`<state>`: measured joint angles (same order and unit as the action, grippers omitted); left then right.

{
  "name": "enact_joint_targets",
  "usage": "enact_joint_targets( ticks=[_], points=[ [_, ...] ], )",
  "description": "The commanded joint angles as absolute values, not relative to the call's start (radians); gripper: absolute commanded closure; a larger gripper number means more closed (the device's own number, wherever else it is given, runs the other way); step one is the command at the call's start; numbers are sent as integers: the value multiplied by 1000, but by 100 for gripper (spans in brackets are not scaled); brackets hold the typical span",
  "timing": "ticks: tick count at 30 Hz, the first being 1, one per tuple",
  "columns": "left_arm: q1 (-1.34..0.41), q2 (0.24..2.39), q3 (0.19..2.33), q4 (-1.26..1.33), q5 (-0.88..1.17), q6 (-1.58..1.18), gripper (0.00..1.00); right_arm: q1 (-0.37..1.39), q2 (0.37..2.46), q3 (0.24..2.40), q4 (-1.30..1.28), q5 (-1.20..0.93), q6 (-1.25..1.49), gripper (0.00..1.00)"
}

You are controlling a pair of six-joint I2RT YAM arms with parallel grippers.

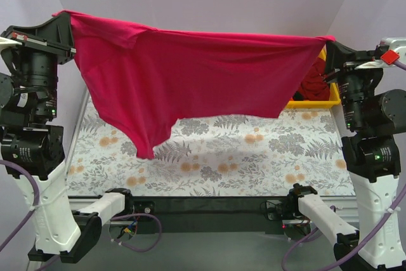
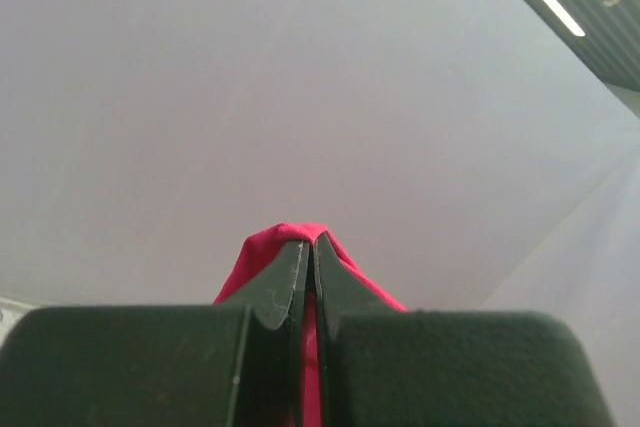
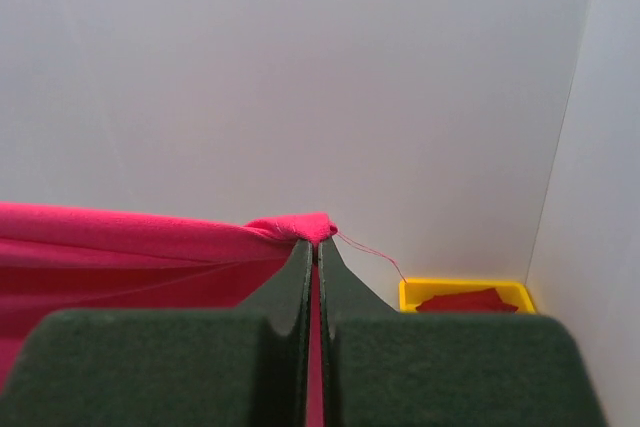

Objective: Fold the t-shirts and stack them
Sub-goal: Flatten the tshirt out

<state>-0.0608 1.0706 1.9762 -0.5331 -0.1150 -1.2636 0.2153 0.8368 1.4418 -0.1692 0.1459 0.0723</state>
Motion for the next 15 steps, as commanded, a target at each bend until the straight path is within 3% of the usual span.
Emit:
enact_joint_targets(
  ticks=[1, 5, 15],
  points=[
    [-55, 1139, 2039, -515, -126, -1181, 100, 209, 845, 1493, -114, 164, 28, 99],
    [-55, 1216, 2020, -525, -103, -1149, 100, 209, 886, 1497, -123, 134, 23, 99],
    [-55, 1434, 1582, -425, -75, -1117, 100, 207, 1143, 1309, -183, 83, 130, 99]
  ],
)
